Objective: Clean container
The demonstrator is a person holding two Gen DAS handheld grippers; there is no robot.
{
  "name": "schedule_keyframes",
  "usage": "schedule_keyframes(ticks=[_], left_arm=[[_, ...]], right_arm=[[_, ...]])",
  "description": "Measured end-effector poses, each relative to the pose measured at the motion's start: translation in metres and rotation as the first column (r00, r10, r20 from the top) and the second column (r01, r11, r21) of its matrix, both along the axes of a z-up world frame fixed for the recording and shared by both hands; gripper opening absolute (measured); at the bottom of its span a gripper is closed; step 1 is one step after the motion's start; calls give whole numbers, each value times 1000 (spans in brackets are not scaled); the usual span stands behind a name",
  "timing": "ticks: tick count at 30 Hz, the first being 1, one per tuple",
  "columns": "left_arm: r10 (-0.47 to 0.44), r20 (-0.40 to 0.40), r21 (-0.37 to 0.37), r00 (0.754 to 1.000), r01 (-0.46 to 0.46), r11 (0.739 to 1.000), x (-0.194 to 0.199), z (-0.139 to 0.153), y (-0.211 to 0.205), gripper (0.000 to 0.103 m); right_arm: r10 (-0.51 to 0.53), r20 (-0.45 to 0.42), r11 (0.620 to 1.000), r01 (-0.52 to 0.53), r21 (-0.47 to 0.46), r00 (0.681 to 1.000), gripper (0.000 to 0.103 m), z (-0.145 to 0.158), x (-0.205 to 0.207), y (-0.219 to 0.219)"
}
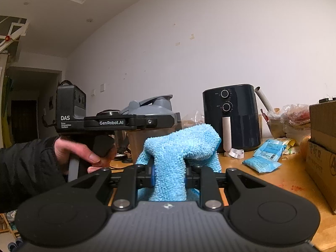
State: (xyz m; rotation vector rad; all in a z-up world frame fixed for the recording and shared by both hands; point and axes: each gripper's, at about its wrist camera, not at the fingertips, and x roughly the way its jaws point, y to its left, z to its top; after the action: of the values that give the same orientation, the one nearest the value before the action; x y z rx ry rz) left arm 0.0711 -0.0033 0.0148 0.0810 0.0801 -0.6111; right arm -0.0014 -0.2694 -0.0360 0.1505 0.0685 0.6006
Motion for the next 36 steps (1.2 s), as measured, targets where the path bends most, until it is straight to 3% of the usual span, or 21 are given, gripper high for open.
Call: schedule_keyframes(ticks=[3,9,14,21,36], left_arm=[[26,-4,17,1000,-26,1000,-2,1,-3,103],[95,16,75,995,-96,993,-8,-2,-10,103],[171,43,65,984,-173,983,-20,-4,-17,103],[259,15,55,966,-259,964,-23,-2,-27,103],[471,87,6,878,-473,881,-34,-7,-59,103]], right_arm=[[-4,-2,1000,4,4,1000,19,-1,-1,-2],[-4,-3,1000,4,9,1000,19,-2,-2,-3],[-6,-9,1000,6,10,1000,19,-5,-3,-4],[-4,-12,1000,4,13,1000,20,-7,-5,-6],[-10,-24,1000,10,20,1000,21,-10,-3,-5]])
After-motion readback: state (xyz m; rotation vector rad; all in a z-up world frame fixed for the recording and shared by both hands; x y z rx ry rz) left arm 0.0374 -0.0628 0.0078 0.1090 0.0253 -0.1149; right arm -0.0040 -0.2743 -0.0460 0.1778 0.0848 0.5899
